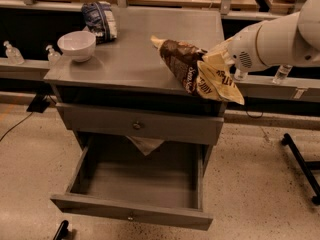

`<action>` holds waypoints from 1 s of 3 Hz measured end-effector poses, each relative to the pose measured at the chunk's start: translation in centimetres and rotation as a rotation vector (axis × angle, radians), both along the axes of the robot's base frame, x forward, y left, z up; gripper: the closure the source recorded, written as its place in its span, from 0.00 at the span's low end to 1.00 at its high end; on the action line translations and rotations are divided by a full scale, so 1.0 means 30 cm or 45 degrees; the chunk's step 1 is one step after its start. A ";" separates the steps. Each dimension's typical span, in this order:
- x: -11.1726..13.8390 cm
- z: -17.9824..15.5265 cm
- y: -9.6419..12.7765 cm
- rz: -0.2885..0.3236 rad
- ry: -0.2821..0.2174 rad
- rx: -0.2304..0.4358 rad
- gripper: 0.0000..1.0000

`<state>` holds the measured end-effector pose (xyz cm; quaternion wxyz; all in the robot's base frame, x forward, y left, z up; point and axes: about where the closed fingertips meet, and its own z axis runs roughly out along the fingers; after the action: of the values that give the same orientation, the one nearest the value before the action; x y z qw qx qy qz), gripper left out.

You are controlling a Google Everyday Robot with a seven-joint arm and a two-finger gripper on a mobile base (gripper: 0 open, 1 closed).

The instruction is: Place brown chip bag into middle drawer

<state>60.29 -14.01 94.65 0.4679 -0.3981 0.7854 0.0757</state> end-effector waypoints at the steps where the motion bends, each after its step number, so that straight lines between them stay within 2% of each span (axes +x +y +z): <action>1: -0.001 0.014 0.011 0.004 -0.013 0.004 1.00; 2: -0.002 0.048 0.040 0.080 -0.004 0.060 1.00; 3: -0.075 0.122 0.129 0.343 0.005 0.228 1.00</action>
Offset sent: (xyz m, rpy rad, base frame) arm -0.0008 0.0176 0.0255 0.1046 0.0101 0.1314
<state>58.03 -10.15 98.29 0.4855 -0.4564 0.7159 0.2086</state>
